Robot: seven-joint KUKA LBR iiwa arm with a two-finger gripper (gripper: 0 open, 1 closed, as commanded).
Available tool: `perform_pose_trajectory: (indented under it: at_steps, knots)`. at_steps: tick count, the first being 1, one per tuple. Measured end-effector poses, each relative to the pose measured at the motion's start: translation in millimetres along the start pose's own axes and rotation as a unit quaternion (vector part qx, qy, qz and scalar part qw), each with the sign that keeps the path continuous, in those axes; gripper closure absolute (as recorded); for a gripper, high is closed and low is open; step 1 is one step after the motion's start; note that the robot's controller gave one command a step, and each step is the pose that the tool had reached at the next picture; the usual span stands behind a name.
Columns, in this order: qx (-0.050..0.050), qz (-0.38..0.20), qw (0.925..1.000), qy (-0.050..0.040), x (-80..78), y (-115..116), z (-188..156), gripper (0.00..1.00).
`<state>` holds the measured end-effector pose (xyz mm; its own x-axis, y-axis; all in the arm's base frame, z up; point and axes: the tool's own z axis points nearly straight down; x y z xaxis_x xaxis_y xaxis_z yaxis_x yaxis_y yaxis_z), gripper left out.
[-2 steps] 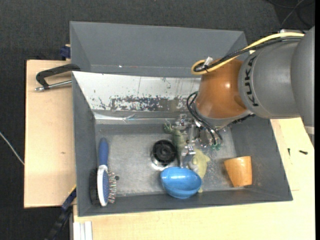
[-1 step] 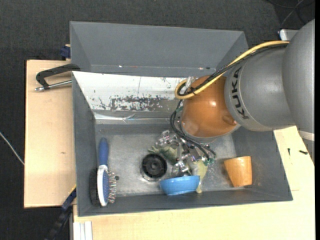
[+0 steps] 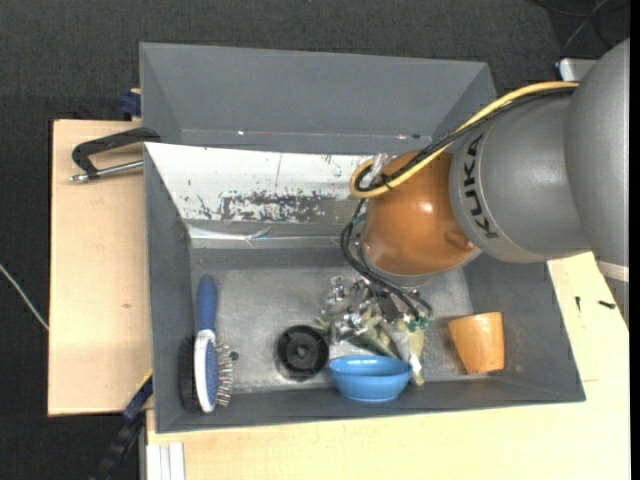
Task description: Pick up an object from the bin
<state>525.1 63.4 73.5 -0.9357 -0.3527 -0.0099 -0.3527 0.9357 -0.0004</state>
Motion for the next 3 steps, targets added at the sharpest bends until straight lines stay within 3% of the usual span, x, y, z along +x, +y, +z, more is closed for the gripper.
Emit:
perform_pose_trajectory:
  at_steps: [1, 2, 3]
  knots:
    - [-0.003, -0.213, 0.977, 0.0022, -32.1, -34, 1, 1.0]
    - [0.002, -0.395, 0.9187, -0.0014, -33.7, -48, -196, 1.0]
    - [-0.005, -0.323, 0.9462, 0.0064, -39.2, -48, -89, 1.0]
